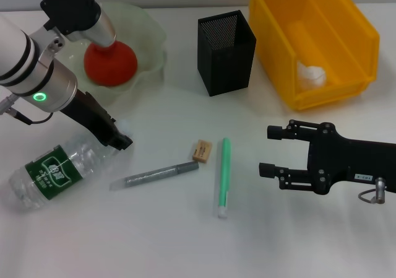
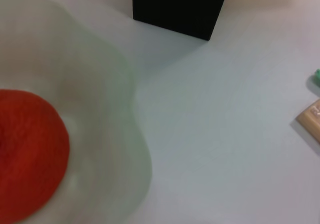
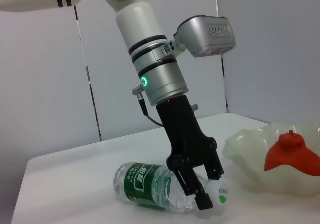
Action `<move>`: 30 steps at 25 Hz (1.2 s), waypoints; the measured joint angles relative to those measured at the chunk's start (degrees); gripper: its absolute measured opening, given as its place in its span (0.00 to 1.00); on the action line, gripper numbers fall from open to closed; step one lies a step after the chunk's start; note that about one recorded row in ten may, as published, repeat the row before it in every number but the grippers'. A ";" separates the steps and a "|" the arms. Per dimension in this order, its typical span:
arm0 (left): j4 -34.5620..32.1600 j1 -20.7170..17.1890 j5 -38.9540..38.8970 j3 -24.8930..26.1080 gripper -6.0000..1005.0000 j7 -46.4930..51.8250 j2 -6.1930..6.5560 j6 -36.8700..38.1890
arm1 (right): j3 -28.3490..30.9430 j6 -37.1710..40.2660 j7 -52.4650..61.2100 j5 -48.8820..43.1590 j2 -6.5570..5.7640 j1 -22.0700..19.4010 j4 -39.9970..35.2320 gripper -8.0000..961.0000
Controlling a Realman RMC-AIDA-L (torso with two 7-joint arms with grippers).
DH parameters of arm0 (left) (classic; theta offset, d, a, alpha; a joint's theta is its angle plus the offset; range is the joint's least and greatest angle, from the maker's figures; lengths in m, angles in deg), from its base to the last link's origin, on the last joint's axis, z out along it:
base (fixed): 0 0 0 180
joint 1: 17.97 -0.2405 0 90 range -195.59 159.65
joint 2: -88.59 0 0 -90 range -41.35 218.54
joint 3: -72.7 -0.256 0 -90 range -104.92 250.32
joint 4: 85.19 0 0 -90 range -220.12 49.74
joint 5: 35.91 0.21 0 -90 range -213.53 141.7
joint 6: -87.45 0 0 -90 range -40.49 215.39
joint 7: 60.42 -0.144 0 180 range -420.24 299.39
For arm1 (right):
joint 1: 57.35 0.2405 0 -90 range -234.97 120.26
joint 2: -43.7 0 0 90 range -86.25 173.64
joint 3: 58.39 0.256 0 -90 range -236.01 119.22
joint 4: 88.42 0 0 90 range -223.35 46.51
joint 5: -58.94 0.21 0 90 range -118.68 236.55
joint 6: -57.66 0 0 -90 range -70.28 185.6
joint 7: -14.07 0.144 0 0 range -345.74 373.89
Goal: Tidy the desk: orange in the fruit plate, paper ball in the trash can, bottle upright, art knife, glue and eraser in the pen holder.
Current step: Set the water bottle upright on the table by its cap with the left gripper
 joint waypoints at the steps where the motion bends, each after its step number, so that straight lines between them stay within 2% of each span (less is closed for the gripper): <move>1: -0.43 -0.12 -0.26 0.06 0.45 -0.01 0.00 0.19 | 0.00 0.01 0.00 0.00 0.00 -0.01 0.00 0.77; 9: -2.37 -0.47 -3.36 2.76 0.45 -1.75 0.17 3.14 | 0.00 0.02 -0.30 0.00 0.07 -0.12 0.33 0.77; 10: -3.03 -0.53 -5.28 5.69 0.45 -4.19 0.18 5.38 | 0.04 0.01 -0.54 0.01 0.08 -0.10 0.65 0.77; 14: -3.29 -0.56 -6.00 6.78 0.45 -5.12 0.19 6.27 | 0.07 0.01 -0.70 0.05 0.09 -0.04 0.81 0.77; 15: -4.51 -0.90 -7.48 9.41 0.45 -7.42 0.20 8.20 | 0.08 0.00 -0.78 0.06 0.09 -0.03 0.82 0.77; 30: -12.30 -4.76 -14.16 11.61 0.45 -10.10 0.51 11.39 | 0.08 0.03 -0.85 0.10 0.09 0.06 0.79 0.77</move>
